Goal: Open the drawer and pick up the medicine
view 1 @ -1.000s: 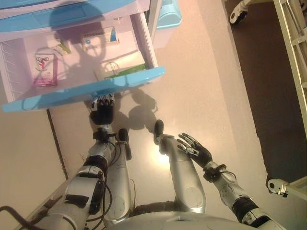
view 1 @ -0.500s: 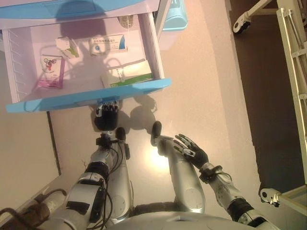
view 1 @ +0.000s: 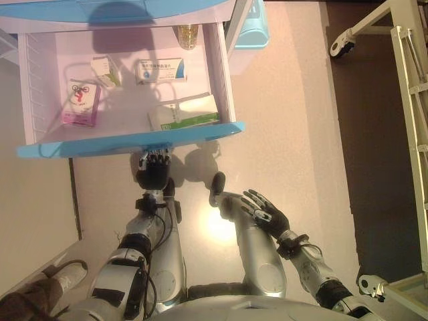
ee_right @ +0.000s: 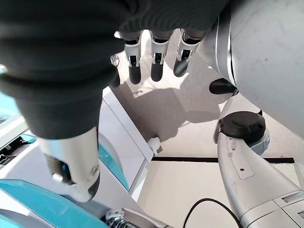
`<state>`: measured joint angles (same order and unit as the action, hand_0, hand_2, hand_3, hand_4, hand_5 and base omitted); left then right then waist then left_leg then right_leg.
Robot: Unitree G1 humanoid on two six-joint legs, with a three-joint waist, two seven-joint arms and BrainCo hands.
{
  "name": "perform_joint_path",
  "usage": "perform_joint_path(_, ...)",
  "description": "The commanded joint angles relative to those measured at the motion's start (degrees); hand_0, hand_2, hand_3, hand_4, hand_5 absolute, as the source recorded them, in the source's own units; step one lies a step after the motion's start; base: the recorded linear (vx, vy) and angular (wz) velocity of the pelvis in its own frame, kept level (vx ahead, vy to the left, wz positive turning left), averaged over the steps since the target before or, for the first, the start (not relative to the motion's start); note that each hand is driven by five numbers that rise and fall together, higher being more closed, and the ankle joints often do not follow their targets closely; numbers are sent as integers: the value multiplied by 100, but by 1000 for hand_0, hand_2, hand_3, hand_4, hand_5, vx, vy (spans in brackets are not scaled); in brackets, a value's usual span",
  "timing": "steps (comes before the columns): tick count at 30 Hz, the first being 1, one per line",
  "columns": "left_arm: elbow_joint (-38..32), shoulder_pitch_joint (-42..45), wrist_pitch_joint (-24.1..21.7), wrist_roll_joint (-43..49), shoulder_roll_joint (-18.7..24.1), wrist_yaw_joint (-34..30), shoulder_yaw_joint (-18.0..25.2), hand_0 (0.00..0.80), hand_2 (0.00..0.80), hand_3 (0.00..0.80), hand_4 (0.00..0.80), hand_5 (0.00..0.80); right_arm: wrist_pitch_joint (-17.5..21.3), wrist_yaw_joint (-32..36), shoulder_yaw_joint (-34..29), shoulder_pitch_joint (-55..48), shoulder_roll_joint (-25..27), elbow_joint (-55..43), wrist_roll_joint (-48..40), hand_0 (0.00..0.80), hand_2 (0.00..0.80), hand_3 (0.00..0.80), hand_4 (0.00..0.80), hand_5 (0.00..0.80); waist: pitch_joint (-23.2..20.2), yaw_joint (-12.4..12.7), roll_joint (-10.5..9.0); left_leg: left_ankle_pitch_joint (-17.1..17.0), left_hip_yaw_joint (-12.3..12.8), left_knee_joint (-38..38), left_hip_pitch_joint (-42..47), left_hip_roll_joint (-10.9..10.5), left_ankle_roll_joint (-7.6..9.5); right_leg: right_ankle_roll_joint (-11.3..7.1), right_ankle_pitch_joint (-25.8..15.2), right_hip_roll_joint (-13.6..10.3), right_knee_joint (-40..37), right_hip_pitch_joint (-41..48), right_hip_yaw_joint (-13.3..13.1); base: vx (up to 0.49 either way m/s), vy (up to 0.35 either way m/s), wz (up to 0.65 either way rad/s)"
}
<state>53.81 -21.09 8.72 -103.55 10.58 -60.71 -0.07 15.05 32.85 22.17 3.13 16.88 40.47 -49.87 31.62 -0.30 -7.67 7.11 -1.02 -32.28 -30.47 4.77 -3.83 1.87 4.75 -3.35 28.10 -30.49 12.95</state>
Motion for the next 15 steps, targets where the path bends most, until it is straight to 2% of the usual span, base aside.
perform_joint_path(1,457,887,-64,-303,55,602,329,0,0,0,0,0,0,161,-5,-539,-140,-250,103,0,0,0,0,0,-182,89,-83,55,392,727,226,-386,435,-289,900,-57,956,173,-10,0,0,0)
perform_joint_path(6,436,842,-174,-330,66,731,324,0,0,0,0,0,-44,163,-39,-547,-93,-247,152,0,0,0,0,0,-182,47,-35,75,410,661,220,-406,444,-274,919,-65,1014,140,-44,24,40,8)
perform_joint_path(15,512,715,-553,-198,198,1428,479,0,0,0,0,0,-128,163,-79,-573,15,-267,241,0,0,0,0,0,-182,-28,27,81,454,542,186,-402,444,-260,957,-75,1136,66,-104,18,42,1)
